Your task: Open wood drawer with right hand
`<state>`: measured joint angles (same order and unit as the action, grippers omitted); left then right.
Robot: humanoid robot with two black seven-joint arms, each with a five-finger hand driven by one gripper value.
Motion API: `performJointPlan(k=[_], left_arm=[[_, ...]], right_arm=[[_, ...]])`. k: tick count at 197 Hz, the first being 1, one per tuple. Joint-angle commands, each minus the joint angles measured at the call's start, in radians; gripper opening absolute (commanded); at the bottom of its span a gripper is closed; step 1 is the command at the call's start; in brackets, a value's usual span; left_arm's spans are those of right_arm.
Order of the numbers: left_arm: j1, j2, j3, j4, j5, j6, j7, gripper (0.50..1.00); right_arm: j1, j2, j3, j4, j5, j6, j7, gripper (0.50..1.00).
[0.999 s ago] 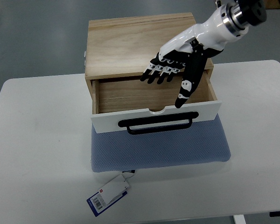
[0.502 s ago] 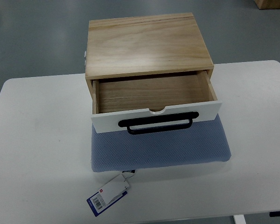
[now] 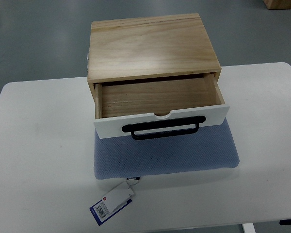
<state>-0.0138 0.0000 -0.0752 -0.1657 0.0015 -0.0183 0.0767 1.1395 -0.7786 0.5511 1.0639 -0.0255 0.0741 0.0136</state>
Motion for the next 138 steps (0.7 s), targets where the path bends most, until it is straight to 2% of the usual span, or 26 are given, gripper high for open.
performJointPlan(k=[1,14,66,138], left_arm=[[0.000,0.000,0.000,0.000,0.000,0.000,0.000,1.000],[0.000,0.000,0.000,0.000,0.000,0.000,0.000,1.000],[0.000,0.000,0.000,0.000,0.000,0.000,0.000,1.000],[0.000,0.000,0.000,0.000,0.000,0.000,0.000,1.000]], right_arm=[[-0.090,0.042,0.112,-0.038,-0.054,0.003,0.009,0.932],[-0.175,0.087,0.200,-0.076,-0.109,0.006,0.026,0.934],[-0.322,0.163,0.294,-0.145,-0.125,0.007,0.032,0.936],[-0.488,0.291,0.460,-0.182,-0.151,0.009,0.032,0.936]])
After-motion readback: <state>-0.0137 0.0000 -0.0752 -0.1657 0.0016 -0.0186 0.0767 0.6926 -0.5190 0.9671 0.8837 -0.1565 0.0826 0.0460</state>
